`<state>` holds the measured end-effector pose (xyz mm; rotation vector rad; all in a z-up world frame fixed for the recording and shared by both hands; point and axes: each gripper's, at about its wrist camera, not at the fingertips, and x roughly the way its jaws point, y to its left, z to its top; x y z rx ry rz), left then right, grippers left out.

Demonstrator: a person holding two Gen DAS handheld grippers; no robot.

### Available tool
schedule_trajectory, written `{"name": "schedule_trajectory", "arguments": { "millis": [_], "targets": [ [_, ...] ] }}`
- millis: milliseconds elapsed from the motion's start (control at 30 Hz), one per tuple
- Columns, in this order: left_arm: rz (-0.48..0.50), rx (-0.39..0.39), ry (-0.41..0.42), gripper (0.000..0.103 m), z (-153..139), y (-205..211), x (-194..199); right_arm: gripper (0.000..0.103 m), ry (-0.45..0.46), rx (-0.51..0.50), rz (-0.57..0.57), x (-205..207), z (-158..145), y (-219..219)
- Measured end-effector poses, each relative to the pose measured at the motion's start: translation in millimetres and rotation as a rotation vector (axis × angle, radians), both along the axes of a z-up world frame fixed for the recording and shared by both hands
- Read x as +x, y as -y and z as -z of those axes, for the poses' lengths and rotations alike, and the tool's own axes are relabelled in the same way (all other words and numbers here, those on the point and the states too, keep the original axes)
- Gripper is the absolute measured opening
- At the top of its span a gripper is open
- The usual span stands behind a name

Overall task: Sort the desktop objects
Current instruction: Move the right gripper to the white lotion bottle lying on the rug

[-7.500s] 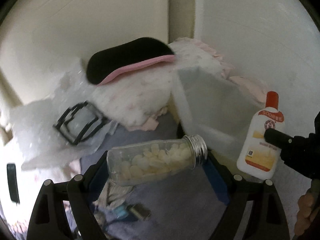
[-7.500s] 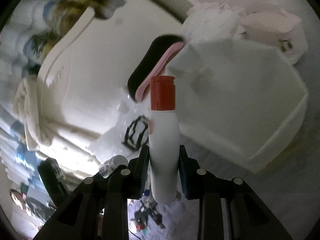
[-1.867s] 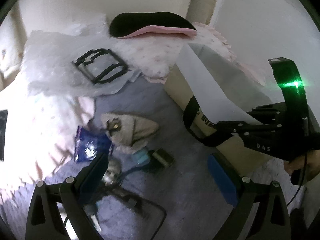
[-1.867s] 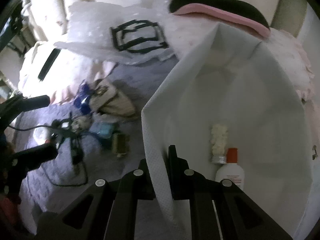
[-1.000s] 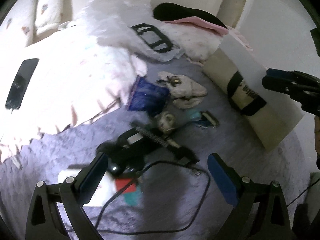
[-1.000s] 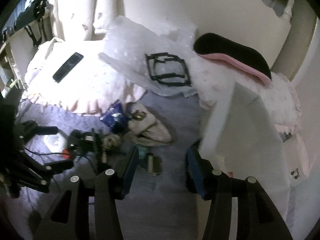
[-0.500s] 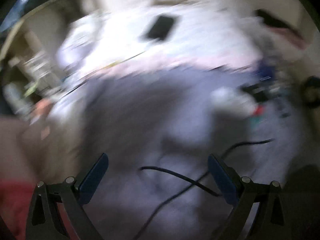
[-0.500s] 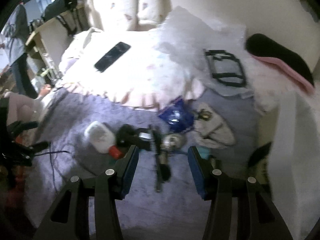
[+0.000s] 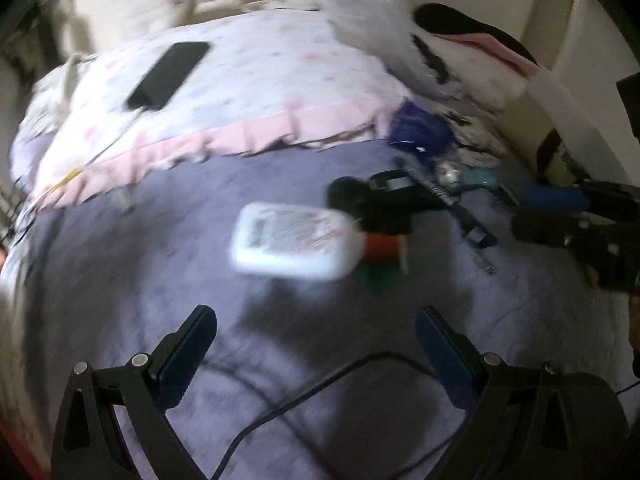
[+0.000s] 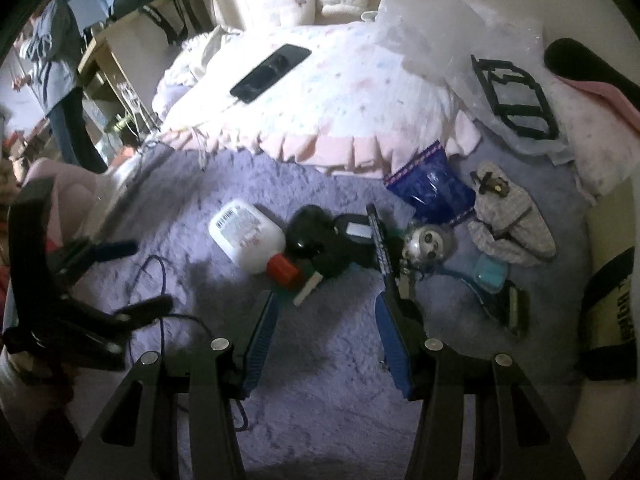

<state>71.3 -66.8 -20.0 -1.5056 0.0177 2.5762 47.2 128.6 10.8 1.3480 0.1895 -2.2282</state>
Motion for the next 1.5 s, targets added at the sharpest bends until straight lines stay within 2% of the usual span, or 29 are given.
{"name": "schedule_trajectory", "arguments": {
  "millis": [133,200,300,333,700,967,1200,1333,1500],
  "targets": [
    [-0.007,0.038,-0.027,0.100,2,-3,-12,0.051,0.017,0.020,0.038,-9,11,-7],
    [-0.019,-0.008,-0.036,0.100,5,-5,-20,0.051,0.023,0.011,0.069,-12,15,-10],
    [0.008,-0.096,-0.045,0.100,12,-12,-29,0.051,0.037,0.002,0.112,-17,21,-14],
    [0.018,-0.103,-0.045,0.100,14,-10,-31,0.051,0.050,0.002,0.123,-20,24,-14],
    [0.056,-0.092,-0.041,0.100,24,-14,-49,0.051,0.088,0.040,0.109,-23,35,-4],
    [0.101,-0.140,-0.027,0.100,35,-19,-57,0.052,0.107,0.043,0.119,-25,37,-3],
    [0.090,-0.113,-0.027,0.100,34,-23,-59,0.052,0.129,0.032,0.138,-27,42,-6],
    [0.069,-0.127,-0.027,0.101,35,-32,-57,0.052,0.139,0.025,0.148,-29,44,-7],
    [0.072,-0.182,-0.045,0.102,36,-37,-53,0.052,0.146,0.017,0.159,-30,45,-7]
  ]
}}
